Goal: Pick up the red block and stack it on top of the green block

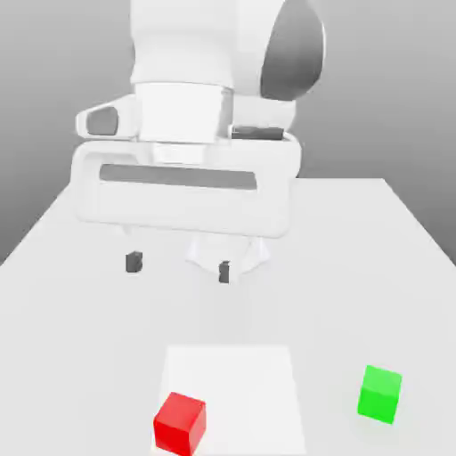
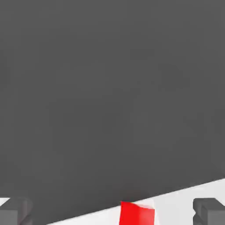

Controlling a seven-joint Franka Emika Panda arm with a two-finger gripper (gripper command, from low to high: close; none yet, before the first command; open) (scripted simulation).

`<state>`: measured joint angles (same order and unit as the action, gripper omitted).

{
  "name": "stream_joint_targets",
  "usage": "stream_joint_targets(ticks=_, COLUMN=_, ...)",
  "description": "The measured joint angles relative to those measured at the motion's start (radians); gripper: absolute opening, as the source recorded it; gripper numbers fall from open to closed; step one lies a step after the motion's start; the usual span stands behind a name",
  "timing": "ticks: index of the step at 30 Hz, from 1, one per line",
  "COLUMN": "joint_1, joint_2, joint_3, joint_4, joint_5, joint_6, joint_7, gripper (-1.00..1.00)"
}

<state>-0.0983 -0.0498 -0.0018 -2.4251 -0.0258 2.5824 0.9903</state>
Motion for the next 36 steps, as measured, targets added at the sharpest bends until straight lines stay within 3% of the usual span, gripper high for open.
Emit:
stream_joint_targets(ticks=11, joint_1=-0.022, joint_2=0.398, joint_3=-0.004, joint_4=-0.022, joint_5=0.032, joint_6=0.214, joint_7=0.037, gripper=0.00)
stream_joint_targets(ticks=12, joint_1=-0.022, joint_2=0.428, joint_3=-0.004, joint_4=-0.018, joint_5=0.033, joint_6=0.239, joint_7=0.037, gripper=-1.00)
stream_joint_targets(ticks=19, joint_1=-0.023, joint_2=0.432, joint_3=-0.003, joint_4=-0.017, joint_5=0.032, joint_6=0.243, joint_7=0.038, gripper=-1.00)
stream_joint_targets(ticks=24, joint_1=-0.017, joint_2=0.280, joint_3=0.003, joint_4=-0.042, joint_5=0.028, joint_6=0.115, joint_7=0.037, gripper=-1.00)
stream_joint_targets(ticks=32, joint_1=0.186, joint_2=0.164, joint_3=0.226, joint_4=-0.091, joint_5=-0.010, joint_6=0.047, joint_7=-0.057, gripper=-1.00)
stream_joint_targets(ticks=36, joint_1=0.281, joint_2=0.253, joint_3=0.270, joint_4=-0.085, joint_5=-0.102, joint_6=0.121, joint_7=-0.033, gripper=-1.00)
